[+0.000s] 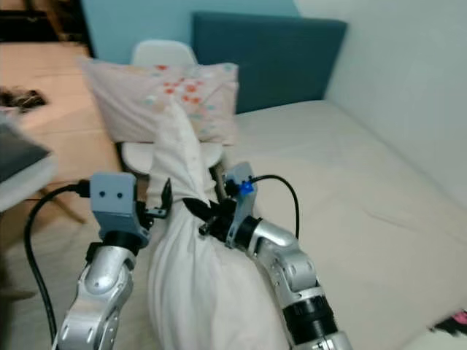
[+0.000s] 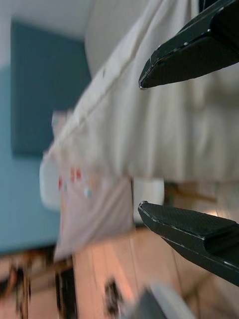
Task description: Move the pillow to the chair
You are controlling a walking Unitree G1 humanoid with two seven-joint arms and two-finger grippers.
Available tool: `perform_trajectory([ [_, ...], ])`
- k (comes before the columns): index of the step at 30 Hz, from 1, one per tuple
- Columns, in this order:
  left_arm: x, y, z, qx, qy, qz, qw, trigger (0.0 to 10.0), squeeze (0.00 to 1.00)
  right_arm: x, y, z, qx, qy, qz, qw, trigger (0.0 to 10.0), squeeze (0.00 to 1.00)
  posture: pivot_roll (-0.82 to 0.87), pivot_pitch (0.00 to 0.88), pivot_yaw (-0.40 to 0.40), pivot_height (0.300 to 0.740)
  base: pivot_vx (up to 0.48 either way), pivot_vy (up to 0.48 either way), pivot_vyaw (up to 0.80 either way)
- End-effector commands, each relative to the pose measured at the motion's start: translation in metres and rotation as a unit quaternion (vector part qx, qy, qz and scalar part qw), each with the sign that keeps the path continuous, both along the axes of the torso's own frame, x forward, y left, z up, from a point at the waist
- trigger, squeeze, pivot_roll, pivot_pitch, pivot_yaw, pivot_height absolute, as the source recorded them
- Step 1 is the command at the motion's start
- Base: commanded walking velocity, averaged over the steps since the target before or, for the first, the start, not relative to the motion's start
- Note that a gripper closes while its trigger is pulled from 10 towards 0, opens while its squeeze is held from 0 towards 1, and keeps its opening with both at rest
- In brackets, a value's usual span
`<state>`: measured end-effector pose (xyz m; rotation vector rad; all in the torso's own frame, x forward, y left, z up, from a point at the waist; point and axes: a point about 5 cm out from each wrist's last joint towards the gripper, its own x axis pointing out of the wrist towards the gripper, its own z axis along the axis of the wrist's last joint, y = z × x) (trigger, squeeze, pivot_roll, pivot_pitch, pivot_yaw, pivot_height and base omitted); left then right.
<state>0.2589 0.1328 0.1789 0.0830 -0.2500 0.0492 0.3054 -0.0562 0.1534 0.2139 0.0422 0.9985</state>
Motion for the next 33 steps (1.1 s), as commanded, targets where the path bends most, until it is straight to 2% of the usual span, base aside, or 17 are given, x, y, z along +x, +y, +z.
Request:
perform_trajectory([
  [1,0.0002,-0.0042,-0.0029,0.006,0.010,-0.009,1.000,10.0,0.00,0.0003,-0.0007,0.0172,0.027,-0.044,0.004,0.999,10.0,0.00,0.04,0.000,-0.144,0.740,0.000,0.000,0.65],
  [4,0.0007,-0.0052,-0.0041,0.012,0.015,-0.014,1.000,10.0,0.00,0.0002,-0.0001,0.0169,0.027,-0.043,0.006,0.999,10.0,0.00,0.04,0.000,-0.143,0.740,0.000,0.000,0.65],
  [10,0.0018,-0.0050,-0.0037,0.017,0.015,-0.011,1.000,10.0,0.00,0.0006,0.0009,0.0177,0.028,-0.043,0.007,0.999,10.0,0.00,0.04,0.000,-0.140,0.740,0.000,-0.470,0.65],
  [33,0.0039,-0.0015,-0.0017,0.015,0.014,-0.006,1.000,10.0,0.00,0.0017,0.0024,0.0194,0.028,-0.047,0.007,0.998,10.0,0.00,0.03,0.000,-0.131,0.740,0.000,0.000,0.65],
])
